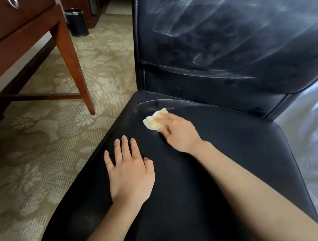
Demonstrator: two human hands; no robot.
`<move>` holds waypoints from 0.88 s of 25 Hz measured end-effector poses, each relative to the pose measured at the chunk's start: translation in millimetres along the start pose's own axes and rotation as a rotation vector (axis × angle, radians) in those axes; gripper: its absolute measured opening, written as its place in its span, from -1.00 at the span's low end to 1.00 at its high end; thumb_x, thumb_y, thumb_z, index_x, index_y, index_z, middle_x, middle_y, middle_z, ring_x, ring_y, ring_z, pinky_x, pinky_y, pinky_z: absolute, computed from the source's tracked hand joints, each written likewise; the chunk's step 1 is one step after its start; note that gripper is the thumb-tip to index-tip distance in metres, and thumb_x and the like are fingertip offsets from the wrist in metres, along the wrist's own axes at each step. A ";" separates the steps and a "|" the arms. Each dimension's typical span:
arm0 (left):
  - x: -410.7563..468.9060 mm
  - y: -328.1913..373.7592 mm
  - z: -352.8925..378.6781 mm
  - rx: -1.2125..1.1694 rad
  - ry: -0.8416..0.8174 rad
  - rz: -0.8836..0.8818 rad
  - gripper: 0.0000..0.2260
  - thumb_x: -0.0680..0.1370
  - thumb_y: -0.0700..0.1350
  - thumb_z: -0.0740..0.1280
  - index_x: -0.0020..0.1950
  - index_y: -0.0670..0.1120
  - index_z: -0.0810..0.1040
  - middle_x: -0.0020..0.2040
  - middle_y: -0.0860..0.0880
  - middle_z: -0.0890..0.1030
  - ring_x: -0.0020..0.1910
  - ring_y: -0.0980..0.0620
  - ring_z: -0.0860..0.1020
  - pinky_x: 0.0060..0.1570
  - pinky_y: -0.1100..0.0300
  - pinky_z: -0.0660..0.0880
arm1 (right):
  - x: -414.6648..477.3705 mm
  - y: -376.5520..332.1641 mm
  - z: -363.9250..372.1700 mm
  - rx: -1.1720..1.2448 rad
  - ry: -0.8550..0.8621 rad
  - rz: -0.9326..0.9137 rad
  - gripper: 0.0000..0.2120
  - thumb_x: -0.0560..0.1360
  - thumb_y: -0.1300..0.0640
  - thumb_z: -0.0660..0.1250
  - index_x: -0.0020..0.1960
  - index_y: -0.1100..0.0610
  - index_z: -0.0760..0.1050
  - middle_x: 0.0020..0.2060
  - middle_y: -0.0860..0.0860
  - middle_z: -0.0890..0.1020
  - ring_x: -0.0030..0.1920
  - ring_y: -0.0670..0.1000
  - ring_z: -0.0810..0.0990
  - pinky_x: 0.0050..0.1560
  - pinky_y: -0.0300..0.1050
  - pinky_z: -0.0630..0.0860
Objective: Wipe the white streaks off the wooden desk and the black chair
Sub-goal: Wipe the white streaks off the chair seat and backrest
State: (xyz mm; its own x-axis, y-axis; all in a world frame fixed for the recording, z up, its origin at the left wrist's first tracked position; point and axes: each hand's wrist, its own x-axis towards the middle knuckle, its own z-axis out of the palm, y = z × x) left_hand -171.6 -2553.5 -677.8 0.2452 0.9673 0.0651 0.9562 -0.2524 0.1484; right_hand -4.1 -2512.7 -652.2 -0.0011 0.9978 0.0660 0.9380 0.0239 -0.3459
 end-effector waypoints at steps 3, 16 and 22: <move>1.7 -1.0 1.8 -0.004 0.018 0.001 -0.21 0.36 0.06 -0.39 0.56 -0.14 0.02 0.57 -0.12 0.02 0.55 -0.07 -0.05 0.46 -0.12 -0.09 | -16.3 -14.8 12.2 0.057 -0.040 -0.121 -0.61 0.59 0.12 0.19 0.41 -0.10 0.34 0.44 -0.10 0.30 0.39 0.03 0.33 0.35 -0.06 0.27; 0.8 -3.0 -0.2 -0.021 0.005 0.014 -0.34 0.46 0.04 -0.17 0.55 -0.16 0.07 0.56 -0.17 0.07 0.54 -0.11 -0.01 0.45 -0.15 -0.07 | -92.8 76.5 -32.3 -0.078 -0.015 0.131 -0.65 0.59 0.05 0.18 0.34 -0.22 0.38 0.37 -0.08 0.43 0.29 0.02 0.47 0.25 -0.01 0.41; -0.7 -3.0 6.5 0.022 0.039 0.028 -0.34 0.45 0.04 -0.12 0.43 -0.24 0.35 0.43 -0.25 0.35 0.45 -0.21 0.27 0.36 -0.24 0.18 | -43.2 117.1 -39.6 -0.157 0.076 0.432 -0.68 0.59 0.00 0.13 0.33 -0.13 0.40 0.14 0.12 0.59 0.10 0.23 0.52 0.02 -0.01 0.44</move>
State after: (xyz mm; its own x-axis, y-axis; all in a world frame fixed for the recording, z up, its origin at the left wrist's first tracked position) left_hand -173.6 -2553.2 -684.7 0.2658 0.9580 0.1075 0.9525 -0.2781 0.1240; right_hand 119.5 -2555.5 -658.5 0.4211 0.9068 0.0174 0.8881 -0.4084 -0.2111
